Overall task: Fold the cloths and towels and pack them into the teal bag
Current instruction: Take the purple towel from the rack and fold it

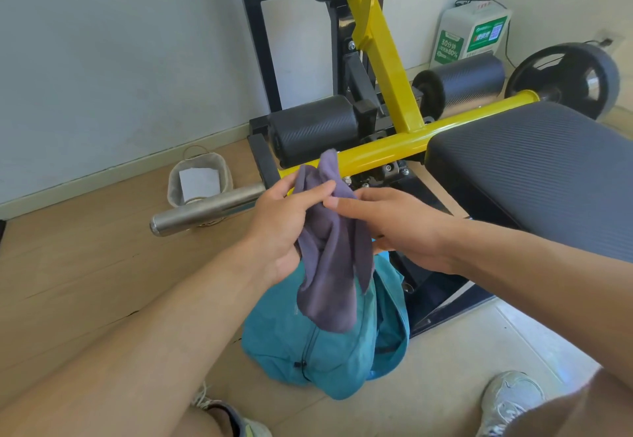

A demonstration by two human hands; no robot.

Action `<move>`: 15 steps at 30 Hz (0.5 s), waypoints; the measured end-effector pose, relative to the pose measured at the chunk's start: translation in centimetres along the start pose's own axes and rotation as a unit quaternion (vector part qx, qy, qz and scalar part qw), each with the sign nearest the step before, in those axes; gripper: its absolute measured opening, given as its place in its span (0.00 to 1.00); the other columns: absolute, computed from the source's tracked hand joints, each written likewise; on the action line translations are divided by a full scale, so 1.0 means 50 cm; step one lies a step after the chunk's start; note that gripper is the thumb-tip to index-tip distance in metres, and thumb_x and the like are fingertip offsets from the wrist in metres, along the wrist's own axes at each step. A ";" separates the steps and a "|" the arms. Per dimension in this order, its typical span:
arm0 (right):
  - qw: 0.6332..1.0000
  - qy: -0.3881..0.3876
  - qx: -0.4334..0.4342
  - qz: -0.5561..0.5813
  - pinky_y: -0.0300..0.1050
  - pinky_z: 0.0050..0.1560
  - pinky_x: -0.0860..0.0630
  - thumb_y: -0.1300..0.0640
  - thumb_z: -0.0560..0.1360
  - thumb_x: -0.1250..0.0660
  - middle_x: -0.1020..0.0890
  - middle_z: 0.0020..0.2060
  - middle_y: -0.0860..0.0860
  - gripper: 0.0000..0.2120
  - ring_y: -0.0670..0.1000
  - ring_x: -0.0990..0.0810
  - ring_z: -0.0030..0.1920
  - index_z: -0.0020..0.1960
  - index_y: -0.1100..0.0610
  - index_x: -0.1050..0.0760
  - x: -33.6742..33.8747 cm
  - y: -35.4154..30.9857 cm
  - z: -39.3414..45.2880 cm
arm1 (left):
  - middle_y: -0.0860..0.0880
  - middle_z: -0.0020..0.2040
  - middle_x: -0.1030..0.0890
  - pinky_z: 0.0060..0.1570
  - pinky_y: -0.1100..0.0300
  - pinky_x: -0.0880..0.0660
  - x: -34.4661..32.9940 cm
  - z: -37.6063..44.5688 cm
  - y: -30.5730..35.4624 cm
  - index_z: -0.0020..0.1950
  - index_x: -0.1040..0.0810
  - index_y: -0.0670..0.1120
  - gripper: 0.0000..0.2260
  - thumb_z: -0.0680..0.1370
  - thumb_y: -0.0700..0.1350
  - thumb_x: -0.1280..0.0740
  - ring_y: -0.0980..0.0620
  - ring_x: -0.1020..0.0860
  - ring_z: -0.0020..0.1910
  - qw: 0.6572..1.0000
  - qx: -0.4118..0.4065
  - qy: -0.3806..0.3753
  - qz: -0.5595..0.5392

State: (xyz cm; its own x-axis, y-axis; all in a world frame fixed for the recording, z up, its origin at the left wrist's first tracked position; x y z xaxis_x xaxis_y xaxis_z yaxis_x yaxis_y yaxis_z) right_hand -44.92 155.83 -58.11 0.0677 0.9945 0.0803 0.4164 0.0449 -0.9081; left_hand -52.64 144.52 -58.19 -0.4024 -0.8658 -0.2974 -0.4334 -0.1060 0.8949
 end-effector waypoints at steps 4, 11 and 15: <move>0.997 0.035 0.007 0.069 0.56 0.64 0.22 0.49 0.81 0.33 0.13 0.53 0.53 0.14 0.54 0.16 0.58 0.60 0.56 0.19 0.015 0.000 0.009 | 0.38 0.54 0.18 0.57 0.52 0.20 -0.013 -0.001 0.001 0.57 0.22 0.40 0.06 0.80 0.39 0.33 0.42 0.18 0.53 0.998 0.027 -0.040 -0.031; 0.962 0.181 0.068 0.193 0.42 0.42 0.17 0.57 0.82 0.33 0.13 0.49 0.59 0.11 0.52 0.13 0.47 0.57 0.64 0.20 0.075 -0.024 0.004 | 0.45 0.48 0.15 0.50 0.54 0.23 -0.033 -0.016 -0.014 0.56 0.17 0.45 0.08 0.77 0.42 0.28 0.48 0.18 0.44 0.991 0.036 -0.100 0.079; 0.950 0.185 0.070 0.241 0.43 0.41 0.17 0.58 0.82 0.34 0.14 0.47 0.58 0.10 0.53 0.13 0.46 0.58 0.64 0.21 0.079 -0.025 0.000 | 0.43 0.58 0.15 0.67 0.44 0.25 -0.034 -0.015 -0.012 0.61 0.18 0.45 0.20 0.70 0.36 0.24 0.42 0.19 0.62 0.991 -0.033 -0.086 0.097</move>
State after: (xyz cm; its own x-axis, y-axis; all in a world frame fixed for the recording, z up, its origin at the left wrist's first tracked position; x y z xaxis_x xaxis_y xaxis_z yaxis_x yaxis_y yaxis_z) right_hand -45.17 159.68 -56.64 0.5454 0.8020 -0.2436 0.1323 -0.3693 -0.9198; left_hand -51.09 145.71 -57.98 -0.6064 -0.7778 -0.1650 -0.2833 0.0174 0.9589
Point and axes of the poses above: each hand's wrist, its own z-axis towards the middle knuckle, its own x-axis out of the back of the hand, y = z × x, the point moved 7 cm from there along z, towards the middle knuckle
